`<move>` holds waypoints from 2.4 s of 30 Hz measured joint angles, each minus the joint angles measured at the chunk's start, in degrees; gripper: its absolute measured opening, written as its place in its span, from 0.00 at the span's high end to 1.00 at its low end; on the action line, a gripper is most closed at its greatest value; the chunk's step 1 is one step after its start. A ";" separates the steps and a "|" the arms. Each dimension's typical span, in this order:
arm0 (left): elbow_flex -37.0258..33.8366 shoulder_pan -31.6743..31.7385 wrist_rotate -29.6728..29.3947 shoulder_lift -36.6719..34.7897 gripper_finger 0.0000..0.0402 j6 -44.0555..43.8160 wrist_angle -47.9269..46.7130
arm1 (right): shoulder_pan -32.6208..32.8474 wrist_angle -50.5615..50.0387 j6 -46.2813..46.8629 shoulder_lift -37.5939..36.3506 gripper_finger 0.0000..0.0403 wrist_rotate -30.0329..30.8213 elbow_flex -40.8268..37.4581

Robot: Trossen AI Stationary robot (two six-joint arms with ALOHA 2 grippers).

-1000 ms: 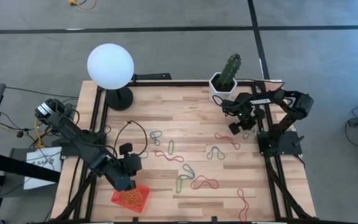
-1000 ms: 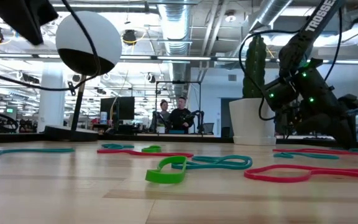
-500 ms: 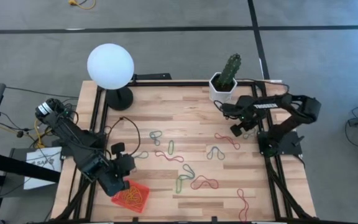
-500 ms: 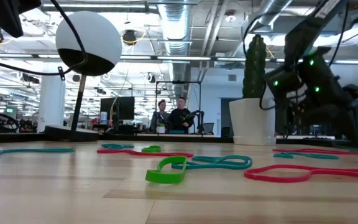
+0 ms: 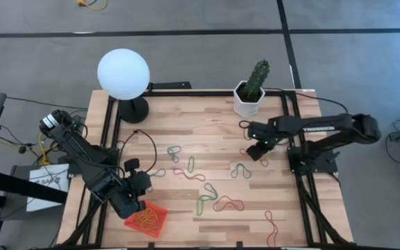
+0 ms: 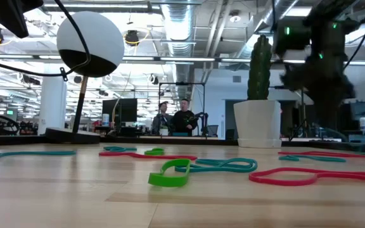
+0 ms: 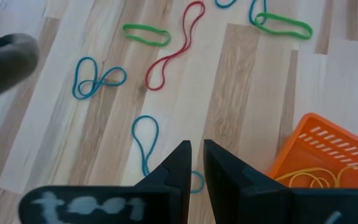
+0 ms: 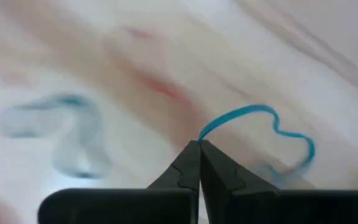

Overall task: Pick and place rubber bands into bin
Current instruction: Put the blue rubber band into the basket

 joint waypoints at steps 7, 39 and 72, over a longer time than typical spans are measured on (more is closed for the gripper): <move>0.00 0.00 -0.34 0.00 0.92 0.00 0.02 | 9.17 31.12 0.24 -2.99 1.00 -4.41 0.08; -0.04 0.06 -8.81 -0.02 0.92 -17.92 -20.76 | 27.90 66.46 -12.33 54.04 1.00 -4.20 55.69; -0.02 -0.05 -9.62 -0.04 0.92 -22.95 -22.80 | 29.71 46.81 -12.24 70.44 0.94 -6.85 73.72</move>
